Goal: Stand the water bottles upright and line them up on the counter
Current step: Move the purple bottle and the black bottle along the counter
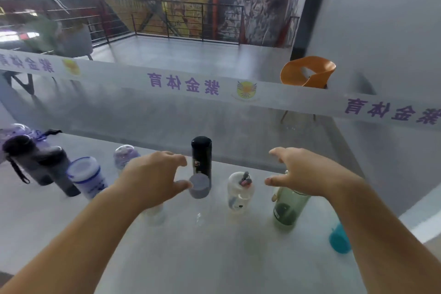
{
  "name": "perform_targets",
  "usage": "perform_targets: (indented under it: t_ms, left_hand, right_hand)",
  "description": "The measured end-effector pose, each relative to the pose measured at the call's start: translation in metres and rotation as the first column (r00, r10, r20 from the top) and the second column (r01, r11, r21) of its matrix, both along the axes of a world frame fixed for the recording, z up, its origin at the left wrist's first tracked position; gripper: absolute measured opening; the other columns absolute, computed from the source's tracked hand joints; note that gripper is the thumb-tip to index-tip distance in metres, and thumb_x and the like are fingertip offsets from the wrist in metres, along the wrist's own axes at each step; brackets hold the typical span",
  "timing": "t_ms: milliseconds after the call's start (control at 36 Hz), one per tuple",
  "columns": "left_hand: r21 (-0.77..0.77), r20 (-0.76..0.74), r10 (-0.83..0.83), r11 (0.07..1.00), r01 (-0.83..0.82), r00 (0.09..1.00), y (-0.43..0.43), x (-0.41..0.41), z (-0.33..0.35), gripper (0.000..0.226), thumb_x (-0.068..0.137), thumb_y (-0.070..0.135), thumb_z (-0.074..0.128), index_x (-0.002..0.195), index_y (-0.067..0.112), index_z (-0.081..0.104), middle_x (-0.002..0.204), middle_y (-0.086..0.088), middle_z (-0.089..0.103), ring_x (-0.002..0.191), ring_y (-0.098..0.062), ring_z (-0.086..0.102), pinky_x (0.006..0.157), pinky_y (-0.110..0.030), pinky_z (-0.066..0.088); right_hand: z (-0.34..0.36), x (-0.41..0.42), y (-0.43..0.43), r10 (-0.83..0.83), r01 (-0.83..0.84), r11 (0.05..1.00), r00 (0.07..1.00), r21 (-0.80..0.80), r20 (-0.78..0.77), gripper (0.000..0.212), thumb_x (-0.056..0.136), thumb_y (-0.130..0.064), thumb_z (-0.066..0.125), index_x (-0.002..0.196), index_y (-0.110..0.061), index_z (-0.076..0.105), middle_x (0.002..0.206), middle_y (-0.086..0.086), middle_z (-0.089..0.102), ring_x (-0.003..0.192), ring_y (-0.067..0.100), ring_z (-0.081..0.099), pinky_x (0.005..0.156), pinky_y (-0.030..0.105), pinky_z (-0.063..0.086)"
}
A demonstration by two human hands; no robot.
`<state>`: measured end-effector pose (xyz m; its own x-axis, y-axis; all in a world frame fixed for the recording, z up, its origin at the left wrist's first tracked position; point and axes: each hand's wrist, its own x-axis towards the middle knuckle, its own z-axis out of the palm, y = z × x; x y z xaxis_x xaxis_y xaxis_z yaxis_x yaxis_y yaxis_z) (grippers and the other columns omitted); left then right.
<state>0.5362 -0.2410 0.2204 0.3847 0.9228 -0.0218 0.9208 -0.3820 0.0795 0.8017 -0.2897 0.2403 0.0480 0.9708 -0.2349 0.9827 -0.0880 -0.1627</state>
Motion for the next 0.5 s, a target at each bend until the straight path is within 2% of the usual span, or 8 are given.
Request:
perform_targets:
  t_ms: [111,222,389,500]
  left_hand:
    - [-0.024,-0.007,0.079,0.997,-0.079,0.997,-0.002,-0.066,-0.003,0.047,0.08,0.058,0.055,0.121,0.034,0.051,0.122,0.013,0.057,0.103,-0.014,0.058,0.071,-0.026,0.041]
    - [-0.007,-0.019,0.151,0.989,-0.151,0.988,-0.004,-0.131,-0.009,0.045,0.078,0.06,0.055,0.117,0.037,0.052,0.116,0.009,0.061,0.101,-0.017,0.06,0.081,-0.033,0.051]
    - [-0.025,-0.032,0.24,0.97,-0.241,0.97,-0.001,-0.21,-0.019,0.041,0.079,0.058,0.055,0.112,0.034,0.05,0.114,0.006,0.061,0.103,-0.021,0.059,0.079,-0.03,0.048]
    - [-0.071,-0.017,0.313,0.947,-0.314,0.949,0.006,-0.253,-0.026,0.044,0.08,0.057,0.056,0.117,0.034,0.051,0.116,0.008,0.059,0.108,-0.017,0.056,0.084,-0.032,0.047]
  right_hand:
    - [-0.002,-0.068,0.014,0.051,-0.052,0.999,0.998,-0.008,-0.02,0.073,0.084,-0.056,0.059,0.144,-0.026,0.03,0.14,0.001,0.049,0.119,0.021,0.052,0.096,0.038,0.047]
    - [-0.008,-0.134,0.031,0.121,-0.121,0.992,0.993,-0.04,-0.018,0.064,0.085,-0.053,0.06,0.137,-0.023,0.039,0.132,0.003,0.054,0.114,0.022,0.055,0.095,0.04,0.048]
    - [-0.017,-0.222,0.061,0.246,-0.246,0.968,0.969,-0.052,0.002,0.077,0.082,-0.056,0.062,0.144,-0.024,0.031,0.136,0.002,0.053,0.115,0.021,0.055,0.093,0.037,0.049]
    - [-0.02,-0.268,0.083,0.326,-0.326,0.944,0.945,-0.058,-0.004,0.073,0.081,-0.055,0.063,0.142,-0.026,0.034,0.135,0.0,0.054,0.117,0.022,0.054,0.096,0.04,0.048]
